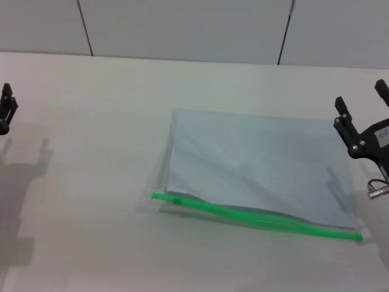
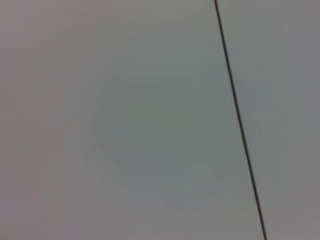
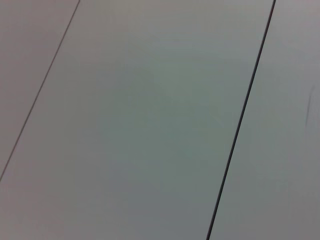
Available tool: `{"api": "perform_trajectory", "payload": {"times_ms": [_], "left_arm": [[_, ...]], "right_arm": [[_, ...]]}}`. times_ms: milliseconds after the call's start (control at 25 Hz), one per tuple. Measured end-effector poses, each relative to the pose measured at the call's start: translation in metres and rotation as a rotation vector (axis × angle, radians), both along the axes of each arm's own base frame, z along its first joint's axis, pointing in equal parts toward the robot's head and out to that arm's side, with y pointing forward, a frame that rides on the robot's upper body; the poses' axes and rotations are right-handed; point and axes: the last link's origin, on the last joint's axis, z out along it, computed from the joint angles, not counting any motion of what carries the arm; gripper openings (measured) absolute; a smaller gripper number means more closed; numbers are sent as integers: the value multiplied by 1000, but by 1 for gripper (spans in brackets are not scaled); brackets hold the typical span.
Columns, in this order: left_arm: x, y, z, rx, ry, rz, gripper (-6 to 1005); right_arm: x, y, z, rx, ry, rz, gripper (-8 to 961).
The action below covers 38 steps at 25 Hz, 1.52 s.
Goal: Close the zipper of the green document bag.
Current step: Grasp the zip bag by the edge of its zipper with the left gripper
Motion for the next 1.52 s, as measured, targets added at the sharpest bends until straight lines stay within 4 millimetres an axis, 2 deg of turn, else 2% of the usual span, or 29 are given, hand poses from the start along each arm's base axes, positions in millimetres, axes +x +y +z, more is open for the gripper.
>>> {"api": "perform_trajectory", "payload": {"times_ms": [480,960,1200,1520], "left_arm": [[5,2,-7,-45,19,-29,791],[35,-2,-52,-345,176,-242,790],[47,-22,-77,-456,306,-369,790],[46,-52,-92,-527,438,-459,790]], "right_arm": [[0,0,0,-2,-1,-1,682],[0,1,0,-3,-3,0,681],[0,2,0,-1,-3,-2,681],[2,2,2,4,-4,-6,681]]}}
